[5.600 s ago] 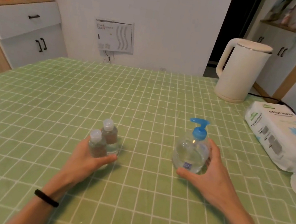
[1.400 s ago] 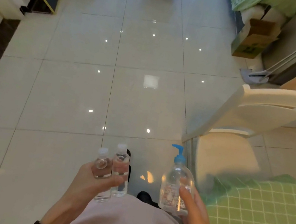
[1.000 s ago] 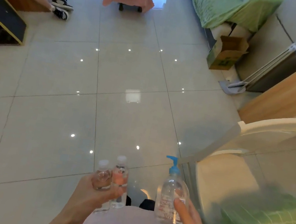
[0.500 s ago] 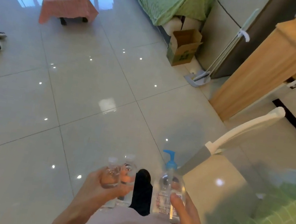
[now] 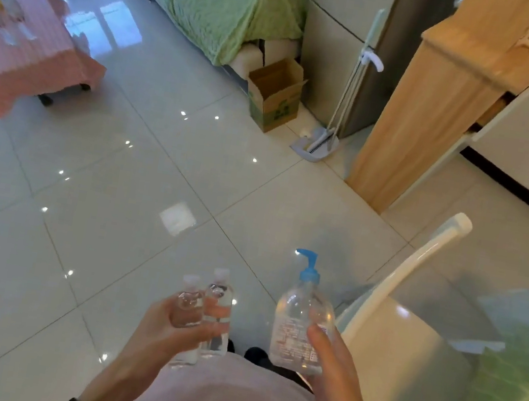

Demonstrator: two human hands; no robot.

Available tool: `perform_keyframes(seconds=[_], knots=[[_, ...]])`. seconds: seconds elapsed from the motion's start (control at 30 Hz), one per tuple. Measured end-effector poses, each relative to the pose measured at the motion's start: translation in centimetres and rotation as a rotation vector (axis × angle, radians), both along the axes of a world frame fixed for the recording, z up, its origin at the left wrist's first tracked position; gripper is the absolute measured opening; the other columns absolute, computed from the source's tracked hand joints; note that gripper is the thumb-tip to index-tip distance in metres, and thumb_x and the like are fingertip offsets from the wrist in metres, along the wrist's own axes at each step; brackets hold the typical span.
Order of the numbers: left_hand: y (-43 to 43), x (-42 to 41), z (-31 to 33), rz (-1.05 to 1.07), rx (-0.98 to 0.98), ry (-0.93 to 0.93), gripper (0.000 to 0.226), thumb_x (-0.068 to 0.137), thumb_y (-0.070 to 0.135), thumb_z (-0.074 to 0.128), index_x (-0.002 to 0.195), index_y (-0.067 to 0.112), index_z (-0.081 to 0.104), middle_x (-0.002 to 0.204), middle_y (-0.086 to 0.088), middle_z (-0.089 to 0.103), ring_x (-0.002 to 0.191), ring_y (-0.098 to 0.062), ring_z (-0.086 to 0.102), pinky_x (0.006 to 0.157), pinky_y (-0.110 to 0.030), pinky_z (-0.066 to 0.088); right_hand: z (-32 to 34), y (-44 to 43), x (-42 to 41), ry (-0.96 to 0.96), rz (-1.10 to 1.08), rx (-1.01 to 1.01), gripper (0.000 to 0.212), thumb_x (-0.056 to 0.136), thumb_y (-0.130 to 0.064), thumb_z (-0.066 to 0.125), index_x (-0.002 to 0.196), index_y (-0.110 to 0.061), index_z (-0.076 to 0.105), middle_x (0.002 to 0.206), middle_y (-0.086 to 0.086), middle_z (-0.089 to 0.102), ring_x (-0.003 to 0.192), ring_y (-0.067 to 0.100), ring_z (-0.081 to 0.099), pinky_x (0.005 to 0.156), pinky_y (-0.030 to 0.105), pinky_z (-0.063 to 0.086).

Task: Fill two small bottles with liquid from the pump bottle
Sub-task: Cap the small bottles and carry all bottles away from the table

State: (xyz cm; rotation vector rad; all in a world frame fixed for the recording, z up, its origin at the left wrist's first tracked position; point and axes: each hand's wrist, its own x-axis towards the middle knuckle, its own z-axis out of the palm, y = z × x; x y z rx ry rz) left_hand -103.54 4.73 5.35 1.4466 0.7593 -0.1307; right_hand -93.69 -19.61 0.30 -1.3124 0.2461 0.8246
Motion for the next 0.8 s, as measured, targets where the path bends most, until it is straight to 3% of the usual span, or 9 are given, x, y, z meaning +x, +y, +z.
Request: perform_keyframes(seconds=[0.07,0.17,0.2,0.3,0.33,0.43,0.57,0.67,0.8], knots=[[1.2,3.0,-0.1,-0.065,0.006,0.021,0.062,0.054,0.047,0.099,0.107,0.02,0.081,0.103,-0.011,0.082,0.095,-0.03,0.08,0.086,-0.046,0.064,-0.2,0.9,1.3,0.013,-0.061,0.001,0.076,0.066,-0.067,0.076,0.136,-0.039,0.068,0.122,-0.004,0.083,0.113,0.015,0.079,0.088,0.037,0.062],[2.8,7.5,-0.3,-0.151,-0.007,0.032,0.053,0.057,0.04,0.095,0.106,0.024,0.082,0.102,-0.01,0.082,0.085,-0.021,0.081,0.064,-0.022,0.058,-0.5,2.5,3.1,0.029,-0.17,-0.001,0.068,0.077,-0.062,0.083,0.139,-0.039,0.068,0.122,-0.005,0.083,0.113,0.015,0.079,0.089,0.039,0.062],[3.4,9.0,-0.5,-0.182,-0.028,0.037,0.053,0.058,0.039,0.094,0.107,0.024,0.081,0.103,-0.011,0.082,0.084,-0.022,0.08,0.062,-0.02,0.056,-0.6,3.0,3.8,0.039,-0.203,-0.012,0.067,0.078,-0.061,0.084,0.139,-0.039,0.068,0.122,-0.005,0.083,0.113,0.016,0.08,0.091,0.04,0.062],[5.5,13.8,-1.0,-0.264,-0.059,0.053,0.053,0.061,0.038,0.093,0.111,0.025,0.08,0.108,-0.01,0.082,0.096,-0.033,0.078,0.082,-0.047,0.055,-1.0,4.9,6.1,0.056,-0.261,-0.034,0.07,0.071,-0.067,0.078,0.137,-0.044,0.07,0.126,-0.004,0.082,0.117,0.02,0.079,0.101,0.047,0.06],[6.4,15.5,-1.3,-0.295,-0.061,0.053,0.053,0.061,0.039,0.093,0.11,0.025,0.08,0.106,-0.011,0.082,0.096,-0.034,0.077,0.084,-0.05,0.053,-1.2,5.7,6.9,0.062,-0.286,-0.037,0.069,0.07,-0.068,0.077,0.135,-0.047,0.071,0.127,-0.004,0.081,0.119,0.021,0.078,0.102,0.047,0.06],[9.2,20.6,-1.7,-0.394,-0.059,0.067,0.056,0.058,0.048,0.093,0.108,0.023,0.081,0.097,-0.016,0.081,0.082,-0.032,0.073,0.077,-0.046,0.051,-1.5,8.3,9.3,0.091,-0.395,-0.084,0.074,0.068,-0.074,0.076,0.139,-0.055,0.066,0.138,-0.009,0.076,0.127,0.024,0.074,0.114,0.054,0.054],[12.2,27.2,-1.2,-0.505,-0.05,0.065,0.057,0.054,0.054,0.092,0.106,0.033,0.08,0.094,-0.005,0.083,0.086,-0.03,0.079,0.059,-0.026,0.052,-1.0,11.8,12.8,0.116,-0.541,-0.071,0.092,0.059,-0.084,0.087,0.142,-0.051,0.065,0.138,-0.006,0.076,0.125,0.021,0.076,0.112,0.056,0.056],[13.6,32.1,-1.5,-0.6,-0.101,0.06,0.053,0.056,0.037,0.093,0.107,0.025,0.081,0.104,-0.005,0.083,0.099,-0.022,0.079,0.08,-0.031,0.063,-1.0,13.3,15.6,0.097,-0.618,-0.101,0.093,0.054,-0.09,0.086,0.138,-0.057,0.065,0.142,-0.011,0.073,0.133,0.023,0.07,0.117,0.06,0.051],[13.7,38.0,-1.5,-0.677,-0.135,0.043,0.05,0.06,0.023,0.092,0.108,0.016,0.08,0.106,-0.009,0.082,0.101,-0.025,0.079,0.075,-0.027,0.063,-0.6,13.9,19.0,0.092,-0.696,-0.091,0.09,0.059,-0.089,0.085,0.142,-0.064,0.059,0.158,-0.014,0.057,0.145,0.024,0.06,0.121,0.061,0.046]])
